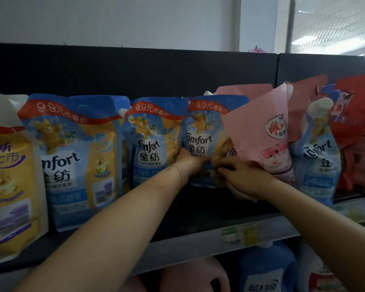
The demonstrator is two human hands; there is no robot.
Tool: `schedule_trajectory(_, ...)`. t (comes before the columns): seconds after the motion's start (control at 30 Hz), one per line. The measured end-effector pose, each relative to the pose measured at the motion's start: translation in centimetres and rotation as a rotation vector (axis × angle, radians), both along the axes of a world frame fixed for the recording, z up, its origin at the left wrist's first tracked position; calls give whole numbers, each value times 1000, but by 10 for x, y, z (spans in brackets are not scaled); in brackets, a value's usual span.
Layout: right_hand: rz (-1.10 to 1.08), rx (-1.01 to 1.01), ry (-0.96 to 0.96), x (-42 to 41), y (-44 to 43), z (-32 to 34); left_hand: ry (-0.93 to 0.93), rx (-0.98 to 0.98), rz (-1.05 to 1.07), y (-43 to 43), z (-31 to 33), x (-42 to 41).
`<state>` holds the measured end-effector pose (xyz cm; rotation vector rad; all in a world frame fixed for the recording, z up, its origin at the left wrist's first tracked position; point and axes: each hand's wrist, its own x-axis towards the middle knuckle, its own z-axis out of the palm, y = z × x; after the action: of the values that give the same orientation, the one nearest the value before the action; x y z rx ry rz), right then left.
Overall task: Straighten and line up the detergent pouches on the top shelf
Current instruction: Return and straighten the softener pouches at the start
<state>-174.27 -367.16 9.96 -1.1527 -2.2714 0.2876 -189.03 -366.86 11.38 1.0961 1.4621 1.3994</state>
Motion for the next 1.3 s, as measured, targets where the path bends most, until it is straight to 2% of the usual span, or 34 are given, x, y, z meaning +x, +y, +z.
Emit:
schedule_trajectory(0.03, 11, -18, 20, 2, 0, 1, 34, -19, 41, 4, -1, 4)
schedule_trajectory(0.13, 24, -66, 51, 5, 2, 3, 293, -43, 143, 8, 0, 15)
schedule_trajectory(0.3, 33, -46, 63, 10, 4, 4, 266, 119, 164, 3, -3, 10)
schedule_trajectory(0.37, 23, -41, 36, 9, 4, 4, 343, 141, 229, 4, -7, 9)
schedule_trajectory(0.5, 11, -65, 53, 9, 4, 5, 624, 254, 270, -14, -8, 15)
schedule_trajectory(0.67, -6, -67, 73, 8, 2, 4, 1152, 446, 376, -42, -7, 31)
schedule_trajectory(0.8, 9, -49, 100, 8, -1, 2, 1322, 687, 384, -49, -11, 29)
schedule_trajectory(0.93, 43, -38, 115, 9, 0, -1, 1312, 853, 435, -56, -19, 20)
schedule_trajectory(1.07, 13, -48, 63, 9, 1, -4, 1183, 989, 405, -73, -23, 4)
schedule_trajectory(1.2, 58, -39, 118, 5, -5, -7, 929, 994, 189, -98, -20, -6)
schedule_trajectory(1.3, 141, -80, 135, 5, -14, -4, 678, 841, -43, -114, -19, -22)
